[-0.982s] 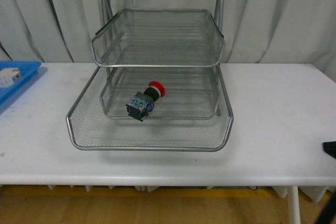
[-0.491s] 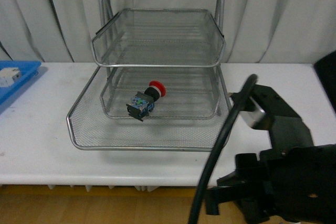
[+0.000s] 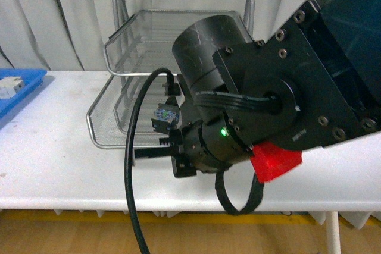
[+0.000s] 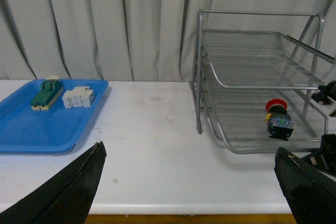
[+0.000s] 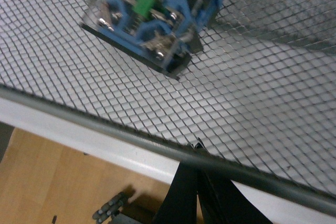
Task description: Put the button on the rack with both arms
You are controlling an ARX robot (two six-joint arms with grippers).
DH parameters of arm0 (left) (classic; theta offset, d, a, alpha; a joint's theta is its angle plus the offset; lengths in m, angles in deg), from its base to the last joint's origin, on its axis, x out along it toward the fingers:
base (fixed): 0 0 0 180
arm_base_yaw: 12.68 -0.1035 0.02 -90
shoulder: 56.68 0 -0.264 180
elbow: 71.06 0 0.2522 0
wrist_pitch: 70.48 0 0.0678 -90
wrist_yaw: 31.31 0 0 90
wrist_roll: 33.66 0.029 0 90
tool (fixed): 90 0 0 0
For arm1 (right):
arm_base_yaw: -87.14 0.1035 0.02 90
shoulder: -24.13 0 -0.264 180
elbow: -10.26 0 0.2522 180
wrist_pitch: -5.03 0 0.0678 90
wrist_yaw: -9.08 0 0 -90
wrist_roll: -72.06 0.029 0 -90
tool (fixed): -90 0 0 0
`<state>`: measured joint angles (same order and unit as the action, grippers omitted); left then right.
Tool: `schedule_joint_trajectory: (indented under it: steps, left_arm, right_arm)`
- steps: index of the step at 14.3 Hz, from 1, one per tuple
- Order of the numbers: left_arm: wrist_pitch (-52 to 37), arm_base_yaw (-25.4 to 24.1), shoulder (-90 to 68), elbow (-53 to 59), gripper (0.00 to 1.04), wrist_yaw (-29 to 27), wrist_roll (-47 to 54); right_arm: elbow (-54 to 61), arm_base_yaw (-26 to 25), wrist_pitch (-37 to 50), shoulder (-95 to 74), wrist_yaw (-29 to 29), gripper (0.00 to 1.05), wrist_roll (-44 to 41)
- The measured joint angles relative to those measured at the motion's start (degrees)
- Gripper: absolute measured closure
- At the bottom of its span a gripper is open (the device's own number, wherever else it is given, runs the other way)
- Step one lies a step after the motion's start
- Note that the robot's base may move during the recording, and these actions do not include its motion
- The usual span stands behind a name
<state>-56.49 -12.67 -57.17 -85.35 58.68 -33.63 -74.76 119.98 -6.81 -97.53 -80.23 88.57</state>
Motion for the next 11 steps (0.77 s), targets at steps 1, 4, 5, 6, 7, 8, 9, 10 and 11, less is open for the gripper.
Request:
schedule_joint_trajectory:
  steps: [1,4,5,6,7,8,9,10,11]
  left_arm:
    - [0.0,0.0,0.0,0.0,0.07,0.0,0.0]
    - [-0.02,0.0,0.0,0.0,0.07,0.02,0.0]
    - [-0.04,0.0,0.0,0.0,0.07,0.0,0.0]
    - [-0.04,0.0,0.0,0.0,0.07,0.02,0.0]
    - [-0.04,0.0,0.0,0.0,0.07,0.0,0.0]
    - [-0.04,0.0,0.0,0.0,0.07,0.0,0.0]
    - [-0.04,0.0,0.0,0.0,0.07,0.02,0.0]
    - [-0.02,0.0,0.0,0.0,0.07,0.0,0.0]
    - [-0.02,0.0,0.0,0.0,0.07,0.0,0.0]
  right_arm:
    - [-3.19,-0.37,-0.92,-1.11,0.83,1.03,-1.05]
    - [-15.5,-2.25,-2.32,-7.78,5.81,1.03,-5.75]
    - [-16.68,-2.64,-2.36,-8.66,6.4,1.03,-5.99]
    - [-17.18,-2.69,-2.34,-9.03,6.51,1.03,-6.21]
    - [-17.64,-2.86,-2.19,-9.42,6.69,1.03,-6.4]
    - [-18.34,-3.15,-1.51,-10.05,6.97,1.03,-6.8]
    - [-18.56,-3.32,-1.07,-10.34,7.02,1.03,-6.99]
    - [-18.8,-3.52,-0.46,-10.62,7.02,1.03,-7.19]
    - [-18.8,-4.11,-0.28,-10.75,6.95,1.03,-7.23]
